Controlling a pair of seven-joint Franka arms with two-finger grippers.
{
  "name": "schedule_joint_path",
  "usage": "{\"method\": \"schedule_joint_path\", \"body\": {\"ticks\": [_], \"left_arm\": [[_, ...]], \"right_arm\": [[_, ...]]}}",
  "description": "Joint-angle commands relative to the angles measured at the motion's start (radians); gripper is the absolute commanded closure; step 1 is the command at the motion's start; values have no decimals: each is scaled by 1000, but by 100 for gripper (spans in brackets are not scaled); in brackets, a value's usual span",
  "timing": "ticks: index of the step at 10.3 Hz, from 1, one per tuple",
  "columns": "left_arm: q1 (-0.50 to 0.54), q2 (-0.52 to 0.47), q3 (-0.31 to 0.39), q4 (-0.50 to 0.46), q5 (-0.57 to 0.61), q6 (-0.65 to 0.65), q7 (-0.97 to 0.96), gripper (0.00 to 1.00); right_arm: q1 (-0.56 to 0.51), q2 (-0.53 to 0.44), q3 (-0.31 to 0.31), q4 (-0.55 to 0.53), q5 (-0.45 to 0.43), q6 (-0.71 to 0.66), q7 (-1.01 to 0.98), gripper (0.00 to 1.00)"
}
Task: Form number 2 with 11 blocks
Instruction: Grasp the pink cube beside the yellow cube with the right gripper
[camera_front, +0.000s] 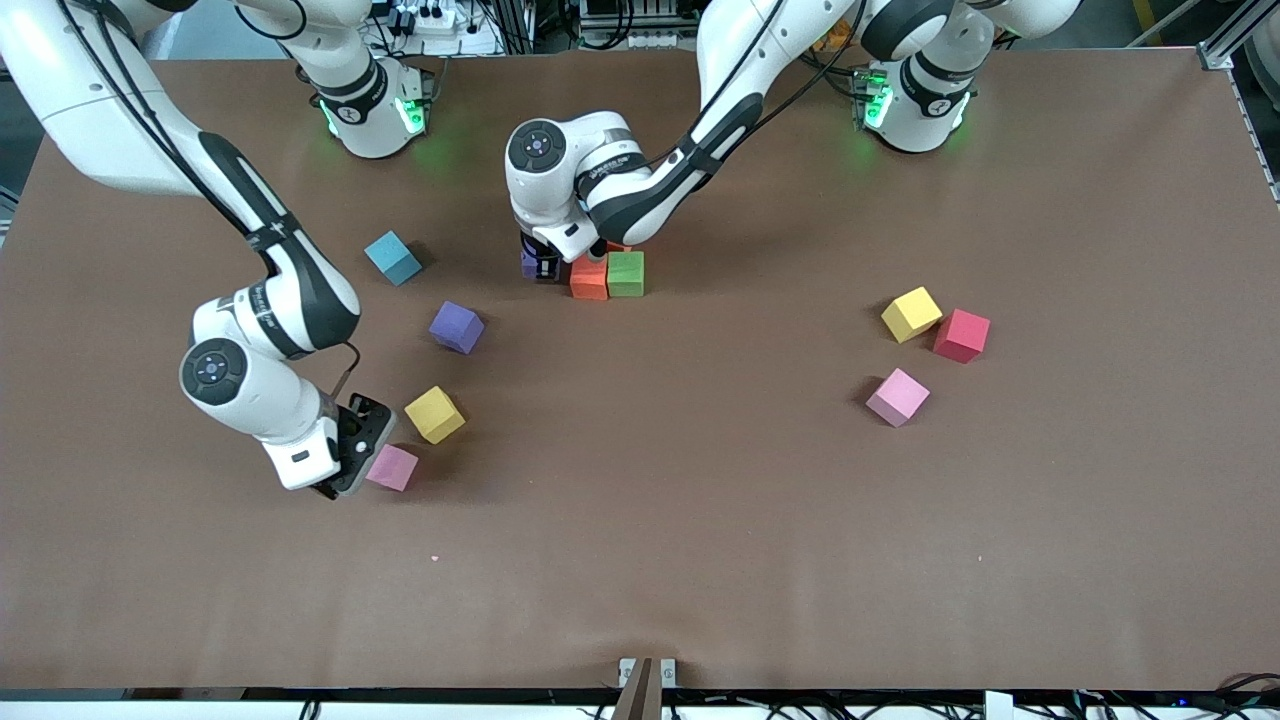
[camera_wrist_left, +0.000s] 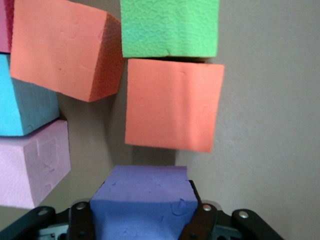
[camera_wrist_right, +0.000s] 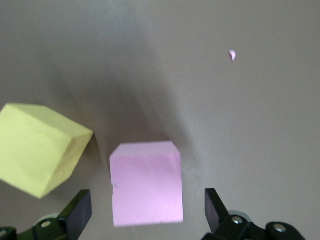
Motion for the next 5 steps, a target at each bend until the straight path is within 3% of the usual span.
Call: {"method": "schedule_joint_path", "body": {"ticks": [1, 5], "left_arm": [[-16, 22, 26, 23, -14, -1, -13, 53], [-21, 37, 26, 21, -9, -1, -11, 52]], "right_arm": [[16, 35, -29, 30, -39, 20, 14, 0], [21, 84, -50, 27, -56, 95, 17, 0]]}}
